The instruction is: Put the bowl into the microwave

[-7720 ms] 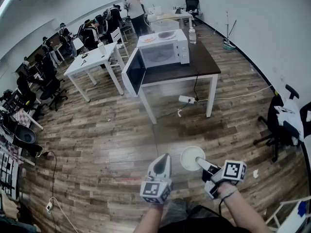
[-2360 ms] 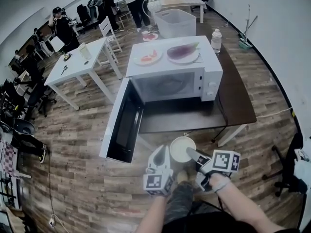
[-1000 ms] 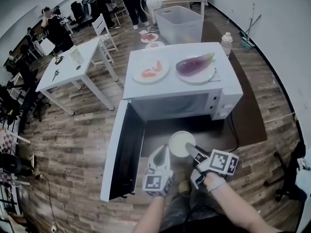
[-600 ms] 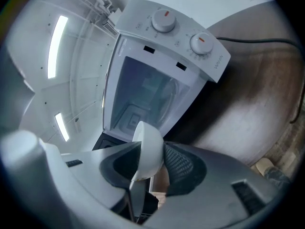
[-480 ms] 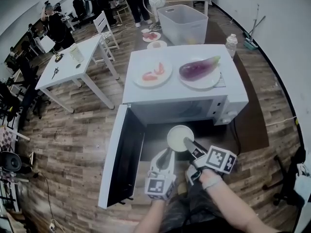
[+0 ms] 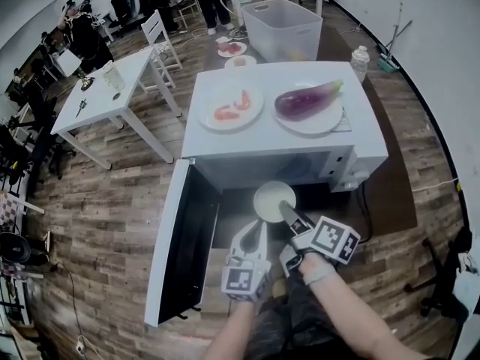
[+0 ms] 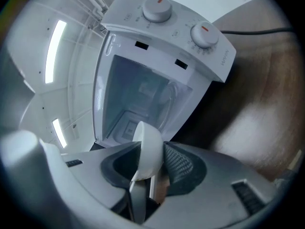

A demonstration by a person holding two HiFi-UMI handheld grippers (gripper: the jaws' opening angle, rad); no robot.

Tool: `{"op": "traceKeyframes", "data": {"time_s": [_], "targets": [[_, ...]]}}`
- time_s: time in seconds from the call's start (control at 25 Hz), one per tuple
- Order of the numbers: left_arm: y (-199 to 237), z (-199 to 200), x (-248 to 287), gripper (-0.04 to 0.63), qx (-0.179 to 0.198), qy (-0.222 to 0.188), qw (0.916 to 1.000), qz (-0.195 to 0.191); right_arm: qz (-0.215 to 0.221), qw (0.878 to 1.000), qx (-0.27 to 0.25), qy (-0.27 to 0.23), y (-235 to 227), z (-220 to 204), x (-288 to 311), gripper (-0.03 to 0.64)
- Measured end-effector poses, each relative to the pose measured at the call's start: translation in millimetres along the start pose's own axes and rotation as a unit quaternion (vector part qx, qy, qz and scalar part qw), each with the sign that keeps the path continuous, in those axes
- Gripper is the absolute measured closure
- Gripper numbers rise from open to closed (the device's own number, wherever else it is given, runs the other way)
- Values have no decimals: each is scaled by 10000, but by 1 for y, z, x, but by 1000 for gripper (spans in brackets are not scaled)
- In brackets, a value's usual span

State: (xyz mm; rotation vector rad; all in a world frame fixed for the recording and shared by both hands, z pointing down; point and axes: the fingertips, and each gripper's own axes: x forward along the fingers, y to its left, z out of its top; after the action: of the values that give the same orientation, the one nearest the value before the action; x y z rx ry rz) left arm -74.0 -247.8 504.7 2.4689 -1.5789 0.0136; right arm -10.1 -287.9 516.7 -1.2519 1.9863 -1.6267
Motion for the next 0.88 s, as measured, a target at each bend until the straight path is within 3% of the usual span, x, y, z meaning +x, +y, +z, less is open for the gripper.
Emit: {"op": "traceKeyframes", "data": {"time_s": [0.88], "targets": [[28,4,43,592,10,-130,9999,86,-199,9984,329,-411,-5,23,43,471]]}}
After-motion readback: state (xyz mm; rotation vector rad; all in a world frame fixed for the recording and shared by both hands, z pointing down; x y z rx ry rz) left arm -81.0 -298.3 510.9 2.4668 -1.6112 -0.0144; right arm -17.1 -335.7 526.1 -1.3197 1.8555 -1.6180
